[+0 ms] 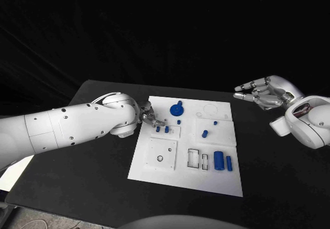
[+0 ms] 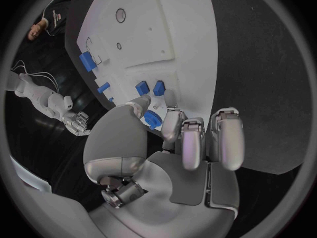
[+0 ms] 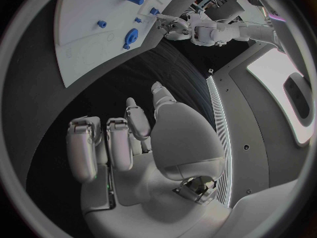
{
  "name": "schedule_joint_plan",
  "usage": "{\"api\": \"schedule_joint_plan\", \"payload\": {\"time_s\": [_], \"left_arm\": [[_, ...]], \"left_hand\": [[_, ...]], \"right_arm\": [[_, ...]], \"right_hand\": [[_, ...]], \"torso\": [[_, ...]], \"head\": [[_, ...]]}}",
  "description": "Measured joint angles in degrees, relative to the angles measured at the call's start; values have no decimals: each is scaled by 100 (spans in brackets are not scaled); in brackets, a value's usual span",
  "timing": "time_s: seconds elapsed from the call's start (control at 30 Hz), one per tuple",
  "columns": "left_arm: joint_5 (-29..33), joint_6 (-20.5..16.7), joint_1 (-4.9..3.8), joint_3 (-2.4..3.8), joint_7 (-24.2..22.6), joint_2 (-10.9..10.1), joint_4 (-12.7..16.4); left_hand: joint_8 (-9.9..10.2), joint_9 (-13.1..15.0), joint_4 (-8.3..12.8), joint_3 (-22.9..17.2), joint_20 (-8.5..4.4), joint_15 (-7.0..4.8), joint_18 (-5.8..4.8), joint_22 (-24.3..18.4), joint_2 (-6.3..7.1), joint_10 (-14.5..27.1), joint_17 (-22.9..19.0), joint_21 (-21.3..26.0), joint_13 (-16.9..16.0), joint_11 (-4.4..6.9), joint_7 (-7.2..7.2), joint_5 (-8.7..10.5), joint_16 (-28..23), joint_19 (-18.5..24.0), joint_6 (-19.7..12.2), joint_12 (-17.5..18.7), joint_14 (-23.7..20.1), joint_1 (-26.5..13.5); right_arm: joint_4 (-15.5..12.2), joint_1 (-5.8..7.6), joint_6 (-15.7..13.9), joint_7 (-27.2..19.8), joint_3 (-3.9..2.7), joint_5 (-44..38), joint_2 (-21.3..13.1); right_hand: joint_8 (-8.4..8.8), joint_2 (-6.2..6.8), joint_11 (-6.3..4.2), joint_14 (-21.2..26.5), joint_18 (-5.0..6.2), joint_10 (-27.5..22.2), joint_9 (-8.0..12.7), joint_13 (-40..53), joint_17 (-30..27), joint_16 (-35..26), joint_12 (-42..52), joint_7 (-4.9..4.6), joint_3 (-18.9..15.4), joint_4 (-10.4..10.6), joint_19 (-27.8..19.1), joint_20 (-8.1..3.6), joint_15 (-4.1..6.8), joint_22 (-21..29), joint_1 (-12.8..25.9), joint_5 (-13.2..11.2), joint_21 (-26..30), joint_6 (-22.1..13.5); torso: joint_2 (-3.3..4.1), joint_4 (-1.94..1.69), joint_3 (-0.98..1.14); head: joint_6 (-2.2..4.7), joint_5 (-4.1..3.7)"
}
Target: Assemble the parts on the task board
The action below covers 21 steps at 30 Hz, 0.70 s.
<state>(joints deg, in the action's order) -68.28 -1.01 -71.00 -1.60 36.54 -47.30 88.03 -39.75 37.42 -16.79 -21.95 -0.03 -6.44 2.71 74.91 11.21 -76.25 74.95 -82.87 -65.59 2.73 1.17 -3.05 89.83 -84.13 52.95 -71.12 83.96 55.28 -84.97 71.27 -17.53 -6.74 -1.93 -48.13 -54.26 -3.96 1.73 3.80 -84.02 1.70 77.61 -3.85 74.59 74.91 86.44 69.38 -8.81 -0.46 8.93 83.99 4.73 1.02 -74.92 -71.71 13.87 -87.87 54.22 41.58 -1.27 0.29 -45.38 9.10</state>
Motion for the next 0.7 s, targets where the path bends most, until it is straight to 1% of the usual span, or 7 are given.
{"api": "schedule_joint_plan", "payload": {"time_s": [0.07,0.23,0.3,0.43,0.5,0.53,0.7], "left_arm": [[204,-133,-12,15,-45,-32,5],[854,-430,-33,27,-240,-65,-36],[1108,-539,-36,28,-350,-70,-69],[1526,-760,-39,29,-693,-62,-153],[1630,-861,-41,19,-966,-22,-206],[1641,-899,-42,11,-1098,7,-227],[1393,-1076,-37,-33,-1931,239,-323]], "left_hand": [[22,-40,-4,103,0,39,0,0,31,184,0,79,265,-39,58,0,0,0,-81,224,7,-96],[291,-302,-8,573,168,230,-1,-105,80,1249,-1,503,1648,-248,280,-21,0,24,-553,1450,2,-156],[406,-436,-18,721,254,311,182,-624,60,1656,-1,955,2071,-351,389,-21,-136,212,-763,1845,2,-137],[642,-715,292,423,373,440,408,-1864,-161,2131,-1,2076,2403,-520,570,-88,-774,721,-1122,2228,6,787],[756,-865,546,84,438,530,660,-3055,-260,2522,-499,3198,2661,-618,664,-88,-1586,1314,-1217,2603,-280,1426],[821,-950,661,-108,479,572,682,-3396,-285,2679,-918,3578,2822,-667,697,-88,-2029,1538,-1243,2817,-556,1699],[1276,-1606,1071,-739,592,653,682,-3900,-26,2624,-1985,4236,3761,-759,760,-59,-3099,1802,-832,3668,-1188,2426]], "right_arm": [[8,-3,0,0,0,1,5],[20,-9,2,0,0,2,18],[24,-11,2,0,0,3,22],[31,-16,4,0,1,5,25],[33,-19,5,0,1,6,28],[33,-20,5,0,1,7,30],[38,-26,6,0,1,10,51]], "right_hand": [[0,0,0,0,0,0,0,0,0,0,0,0,0,0,0,0,0,0,0,0,0,0],[0,0,0,0,0,0,0,0,0,0,0,0,0,0,0,0,0,1,0,0,0,0],[0,0,0,0,0,0,0,0,0,0,0,0,0,0,0,0,0,1,0,0,0,0],[0,0,0,0,0,0,0,0,-1,0,0,0,0,0,0,0,0,1,0,0,0,0],[0,-1,8,0,0,-8,0,-3,0,-20,0,0,-10,10,0,0,0,1,1,0,0,0],[0,-1,22,0,0,-22,0,-8,-1,-22,0,0,-25,25,0,0,0,1,1,0,0,0],[0,-31,21,0,0,-21,0,-7,-1,-22,0,0,-25,25,0,0,0,1,31,0,0,0]], "torso": [[-1,0,1],[-2,-2,2],[-2,-3,2],[-2,-4,4],[-2,-5,8],[-2,-5,8],[4,-1,2]], "head": [[0,0],[6,3],[9,4],[20,1],[32,-1],[40,-3],[92,-30]]}}
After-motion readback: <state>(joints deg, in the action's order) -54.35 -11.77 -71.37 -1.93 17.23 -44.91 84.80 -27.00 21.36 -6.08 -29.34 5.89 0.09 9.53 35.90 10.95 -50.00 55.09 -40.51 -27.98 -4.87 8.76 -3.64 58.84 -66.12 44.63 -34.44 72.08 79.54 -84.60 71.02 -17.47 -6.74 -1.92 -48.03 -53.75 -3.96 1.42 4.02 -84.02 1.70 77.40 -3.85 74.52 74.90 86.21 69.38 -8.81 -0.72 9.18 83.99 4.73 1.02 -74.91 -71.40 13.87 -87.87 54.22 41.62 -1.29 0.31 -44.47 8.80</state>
